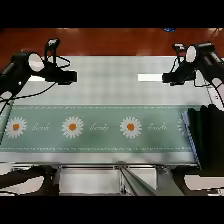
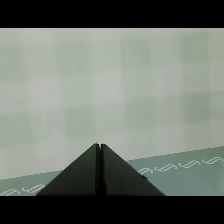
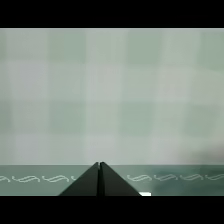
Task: Fold the shirts.
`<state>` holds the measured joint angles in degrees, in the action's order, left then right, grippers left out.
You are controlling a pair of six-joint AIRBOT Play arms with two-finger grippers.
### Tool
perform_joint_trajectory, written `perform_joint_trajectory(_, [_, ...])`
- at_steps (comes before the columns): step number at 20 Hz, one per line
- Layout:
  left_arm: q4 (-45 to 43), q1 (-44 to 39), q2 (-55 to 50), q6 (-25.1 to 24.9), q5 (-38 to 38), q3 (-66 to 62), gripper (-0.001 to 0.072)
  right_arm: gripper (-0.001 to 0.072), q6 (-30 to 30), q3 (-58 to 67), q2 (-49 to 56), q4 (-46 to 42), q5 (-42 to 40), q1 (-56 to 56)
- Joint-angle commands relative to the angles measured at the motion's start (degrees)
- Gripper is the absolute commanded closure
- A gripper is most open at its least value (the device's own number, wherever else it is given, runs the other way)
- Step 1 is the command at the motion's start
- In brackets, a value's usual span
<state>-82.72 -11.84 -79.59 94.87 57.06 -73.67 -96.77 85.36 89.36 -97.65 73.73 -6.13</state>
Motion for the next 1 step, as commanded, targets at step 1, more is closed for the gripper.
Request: perform_joint_trajectory(1, [0.00, 0.02, -0.13, -0.02, -0.02, 0.02, 0.0682, 0.0689, -0.02, -0.02, 0.04, 0.00, 0.02, -0.04])
